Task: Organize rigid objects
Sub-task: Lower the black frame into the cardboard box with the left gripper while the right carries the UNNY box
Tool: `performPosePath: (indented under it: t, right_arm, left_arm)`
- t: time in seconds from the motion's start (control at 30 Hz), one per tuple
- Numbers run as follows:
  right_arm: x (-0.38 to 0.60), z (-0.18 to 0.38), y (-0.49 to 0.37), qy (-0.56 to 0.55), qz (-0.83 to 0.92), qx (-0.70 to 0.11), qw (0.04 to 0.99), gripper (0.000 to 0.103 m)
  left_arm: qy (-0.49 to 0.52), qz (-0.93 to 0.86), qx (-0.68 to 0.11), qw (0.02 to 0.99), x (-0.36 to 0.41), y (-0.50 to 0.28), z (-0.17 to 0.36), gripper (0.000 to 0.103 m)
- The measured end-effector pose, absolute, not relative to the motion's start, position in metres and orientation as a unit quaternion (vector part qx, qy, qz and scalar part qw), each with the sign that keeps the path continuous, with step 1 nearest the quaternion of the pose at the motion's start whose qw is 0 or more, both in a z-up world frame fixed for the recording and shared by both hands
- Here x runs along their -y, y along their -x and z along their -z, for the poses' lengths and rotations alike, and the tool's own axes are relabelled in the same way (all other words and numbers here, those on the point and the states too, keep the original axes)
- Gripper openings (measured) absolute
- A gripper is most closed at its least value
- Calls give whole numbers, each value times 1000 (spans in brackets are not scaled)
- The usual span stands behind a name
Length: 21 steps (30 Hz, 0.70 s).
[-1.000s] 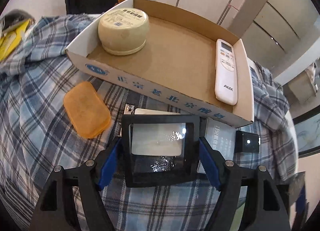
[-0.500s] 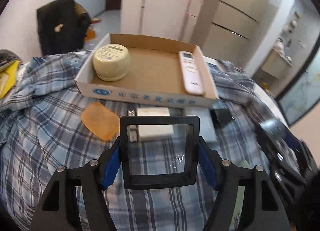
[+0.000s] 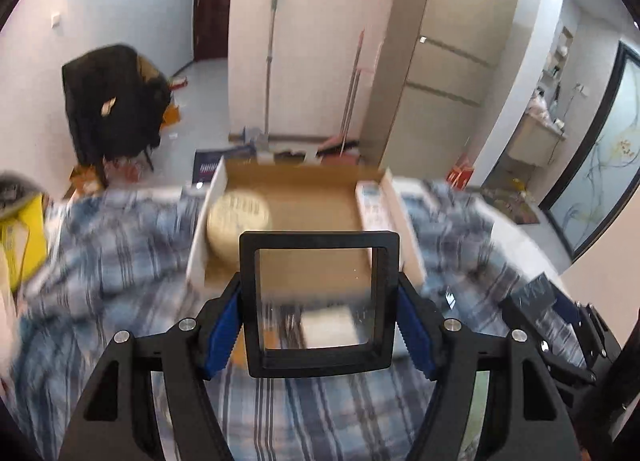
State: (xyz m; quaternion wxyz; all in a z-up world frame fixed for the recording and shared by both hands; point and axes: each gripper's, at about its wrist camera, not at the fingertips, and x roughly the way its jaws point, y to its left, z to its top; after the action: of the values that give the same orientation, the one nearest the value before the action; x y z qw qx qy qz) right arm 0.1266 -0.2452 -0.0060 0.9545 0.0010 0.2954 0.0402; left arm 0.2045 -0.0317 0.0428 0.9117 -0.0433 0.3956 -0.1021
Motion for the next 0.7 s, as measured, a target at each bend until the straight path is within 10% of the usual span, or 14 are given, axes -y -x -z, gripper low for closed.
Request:
performPosePath:
  t: [0.33, 0.7]
  right_arm:
    - [209, -77, -205, -42, -16, -238, 970, 67]
    - [212, -26, -255, -72, 2, -278, 958, 67]
  left_arm:
    - [92, 108, -356, 924, 20, -272, -70, 72]
    - [82, 171, -415, 890, 30, -301, -6, 72]
